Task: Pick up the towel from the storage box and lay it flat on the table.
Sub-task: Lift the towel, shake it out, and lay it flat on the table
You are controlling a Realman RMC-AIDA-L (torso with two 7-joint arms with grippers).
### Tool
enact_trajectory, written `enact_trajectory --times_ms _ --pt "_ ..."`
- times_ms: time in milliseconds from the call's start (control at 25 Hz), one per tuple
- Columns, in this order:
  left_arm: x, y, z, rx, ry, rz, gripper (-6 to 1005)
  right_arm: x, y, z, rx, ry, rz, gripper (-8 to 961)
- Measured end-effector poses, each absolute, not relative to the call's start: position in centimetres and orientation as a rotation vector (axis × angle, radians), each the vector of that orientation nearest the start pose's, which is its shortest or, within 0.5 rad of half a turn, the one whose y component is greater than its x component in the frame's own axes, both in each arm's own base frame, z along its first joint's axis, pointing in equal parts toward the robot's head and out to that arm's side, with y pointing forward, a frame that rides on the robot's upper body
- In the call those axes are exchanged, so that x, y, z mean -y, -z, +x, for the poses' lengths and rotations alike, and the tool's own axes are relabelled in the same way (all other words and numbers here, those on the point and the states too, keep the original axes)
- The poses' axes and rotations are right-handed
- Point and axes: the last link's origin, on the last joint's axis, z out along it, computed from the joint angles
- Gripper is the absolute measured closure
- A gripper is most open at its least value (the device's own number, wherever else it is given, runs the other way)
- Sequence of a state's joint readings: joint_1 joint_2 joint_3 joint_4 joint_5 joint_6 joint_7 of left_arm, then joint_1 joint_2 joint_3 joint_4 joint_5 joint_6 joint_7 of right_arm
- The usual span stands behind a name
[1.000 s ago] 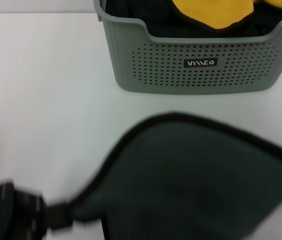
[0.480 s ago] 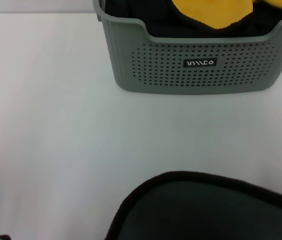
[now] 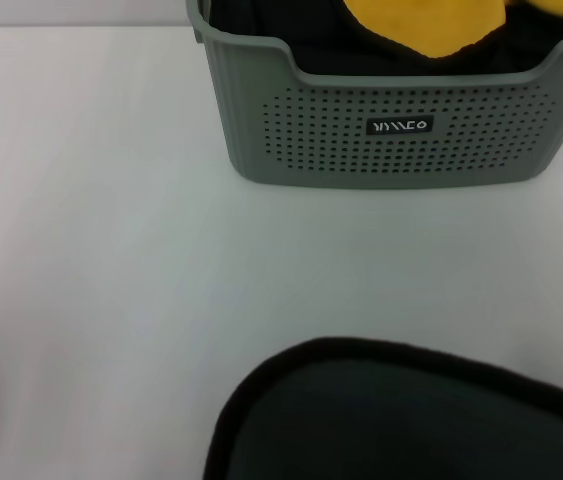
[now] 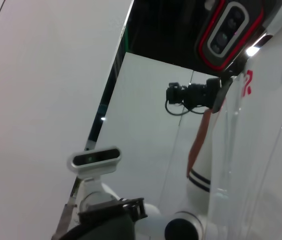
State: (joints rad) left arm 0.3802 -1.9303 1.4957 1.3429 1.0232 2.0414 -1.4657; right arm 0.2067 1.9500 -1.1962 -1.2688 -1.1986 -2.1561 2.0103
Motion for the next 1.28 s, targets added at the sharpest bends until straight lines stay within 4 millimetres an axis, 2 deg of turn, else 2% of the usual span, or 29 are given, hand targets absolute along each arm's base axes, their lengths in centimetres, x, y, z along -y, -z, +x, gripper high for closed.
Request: enact_trajectory --times_ms 80,200,400,560,680,840,1280 --pt "-8.9 -6.7 -22.7 0.444 1.544 -2.81 971 -21.0 -9.3 18.0 -0.542 -1.308 -3.271 948" --pt "-10.1 -5.6 -24.4 0.582 1.541 -2.766 971 -21.4 -8.4 19.1 -0.628 -1.327 -3.243 948" --pt "-13.8 -4.0 -27.2 0.819 1.575 -2.721 971 -22.1 -7.1 20.7 -0.709 -1.372 -3.199 948" --pt "-16.8 -2.3 -27.9 0.941 1.579 -2.737 972 -23.0 -5.1 21.5 -0.784 -1.363 -3.191 948" --pt "-18.2 -1.0 -27.7 0.954 1.565 -2.784 972 -23.8 -3.9 22.2 -0.835 -1.305 -3.16 948" --pt "-19.6 -0.3 -27.3 0.906 1.544 -2.8 972 -25.1 -2.7 23.5 -0.842 -1.199 -3.055 948" --pt "-23.9 1.8 -28.3 0.958 1.233 -2.724 972 -27.8 -1.6 25.5 -0.934 -0.974 -2.893 948"
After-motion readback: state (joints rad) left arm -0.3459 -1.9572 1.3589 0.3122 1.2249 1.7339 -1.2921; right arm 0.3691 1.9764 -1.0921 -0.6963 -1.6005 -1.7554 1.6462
